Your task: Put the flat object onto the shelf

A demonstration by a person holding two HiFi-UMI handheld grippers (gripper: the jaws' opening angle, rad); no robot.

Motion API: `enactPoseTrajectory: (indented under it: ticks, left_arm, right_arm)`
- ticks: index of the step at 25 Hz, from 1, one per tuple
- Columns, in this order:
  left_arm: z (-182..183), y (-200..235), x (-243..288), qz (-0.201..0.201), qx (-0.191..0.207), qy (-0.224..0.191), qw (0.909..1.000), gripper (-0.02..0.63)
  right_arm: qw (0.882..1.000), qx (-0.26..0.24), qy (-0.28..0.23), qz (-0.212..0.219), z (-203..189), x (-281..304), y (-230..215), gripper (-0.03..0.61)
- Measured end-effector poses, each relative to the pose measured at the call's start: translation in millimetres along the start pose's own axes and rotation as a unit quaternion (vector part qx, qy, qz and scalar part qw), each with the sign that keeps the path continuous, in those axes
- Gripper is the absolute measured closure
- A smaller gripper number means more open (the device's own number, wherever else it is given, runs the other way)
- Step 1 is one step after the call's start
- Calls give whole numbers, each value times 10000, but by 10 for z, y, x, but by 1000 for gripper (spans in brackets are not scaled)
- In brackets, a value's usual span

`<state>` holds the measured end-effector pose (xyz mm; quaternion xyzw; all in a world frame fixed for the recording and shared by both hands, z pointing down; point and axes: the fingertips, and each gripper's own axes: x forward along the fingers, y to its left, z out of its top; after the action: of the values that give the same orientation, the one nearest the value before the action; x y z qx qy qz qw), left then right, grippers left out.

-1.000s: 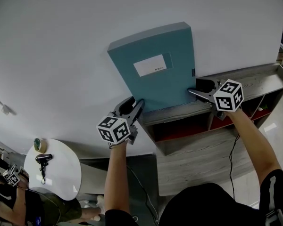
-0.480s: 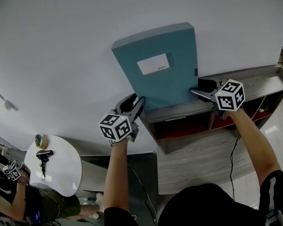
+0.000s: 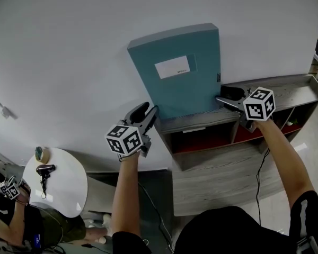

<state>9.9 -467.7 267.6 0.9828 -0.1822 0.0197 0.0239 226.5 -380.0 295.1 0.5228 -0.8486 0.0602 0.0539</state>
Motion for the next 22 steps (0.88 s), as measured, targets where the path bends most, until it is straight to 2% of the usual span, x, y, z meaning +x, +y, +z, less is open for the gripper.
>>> enactPoseTrajectory:
  ticks: [3,8,14,17,22]
  left_arm:
    - [14,10,-108,36,-54,-90,9999,440]
    - [-65,-56,-299,-73,89,-53,9999,440]
    - [-161,-326,-684,-237,-13,-258,9994,457]
    - [-418,-500,-813,-357,14,-24,9994,479]
    - [-923,-941,-1098,-637,-270,75,9976,523]
  right_arm:
    - [10000,12,-7,-55,-11,-93,1,353]
    - [9998,-7,-76,-158,28,-315,32,354]
    - [9998,-60,-168,-31,-89,-607,482,356]
    - [9998,-150,-147,-53,-290,-742,728,370]
    - [9989,417,-56,-192,-930,-963,1145,408]
